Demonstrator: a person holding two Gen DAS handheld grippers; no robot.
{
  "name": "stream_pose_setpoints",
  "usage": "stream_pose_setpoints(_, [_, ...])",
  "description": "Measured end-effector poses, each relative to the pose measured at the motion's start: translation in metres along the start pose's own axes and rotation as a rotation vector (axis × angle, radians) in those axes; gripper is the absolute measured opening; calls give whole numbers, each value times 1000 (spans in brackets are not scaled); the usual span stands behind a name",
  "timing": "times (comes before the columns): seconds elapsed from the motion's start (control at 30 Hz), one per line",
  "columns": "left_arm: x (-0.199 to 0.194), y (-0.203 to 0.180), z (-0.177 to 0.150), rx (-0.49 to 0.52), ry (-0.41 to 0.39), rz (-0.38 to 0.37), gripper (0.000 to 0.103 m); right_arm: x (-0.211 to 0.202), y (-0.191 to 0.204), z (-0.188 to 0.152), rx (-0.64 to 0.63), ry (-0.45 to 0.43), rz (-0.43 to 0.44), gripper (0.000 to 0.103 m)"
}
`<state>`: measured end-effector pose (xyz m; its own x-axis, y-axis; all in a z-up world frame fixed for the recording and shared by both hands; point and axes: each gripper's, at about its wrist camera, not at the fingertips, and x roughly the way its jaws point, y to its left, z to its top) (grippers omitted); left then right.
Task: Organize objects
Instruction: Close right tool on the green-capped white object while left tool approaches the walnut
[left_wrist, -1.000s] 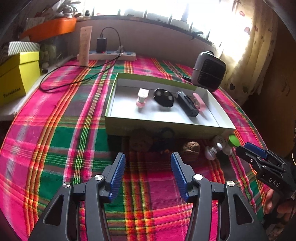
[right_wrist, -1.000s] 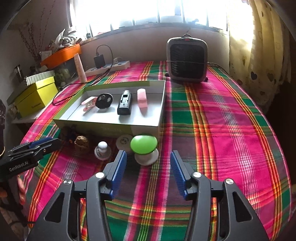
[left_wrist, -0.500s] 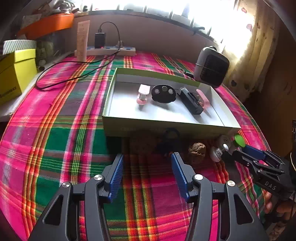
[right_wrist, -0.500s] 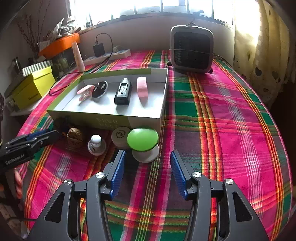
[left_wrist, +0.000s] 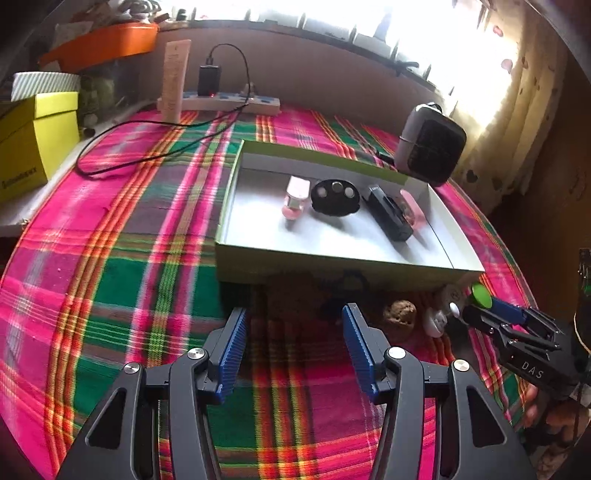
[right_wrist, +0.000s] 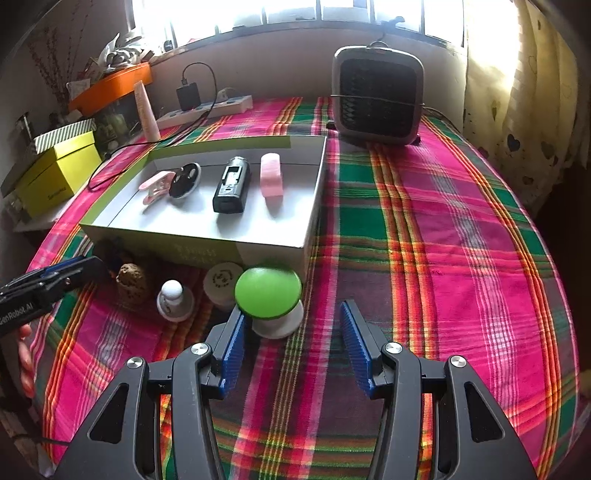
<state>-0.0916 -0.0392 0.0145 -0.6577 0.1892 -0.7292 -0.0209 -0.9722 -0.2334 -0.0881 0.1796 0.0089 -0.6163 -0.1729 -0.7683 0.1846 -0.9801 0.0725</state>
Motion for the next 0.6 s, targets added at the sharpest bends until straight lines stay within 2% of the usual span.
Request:
stream_pose_setpoints(0.17, [0, 8, 0, -29, -4, 6, 51, 1, 1, 1, -5, 3, 2, 50])
stream_pose_setpoints(0.6, [13, 5, 9, 3, 16, 68, 51, 4, 2, 4, -22, 11, 4, 50])
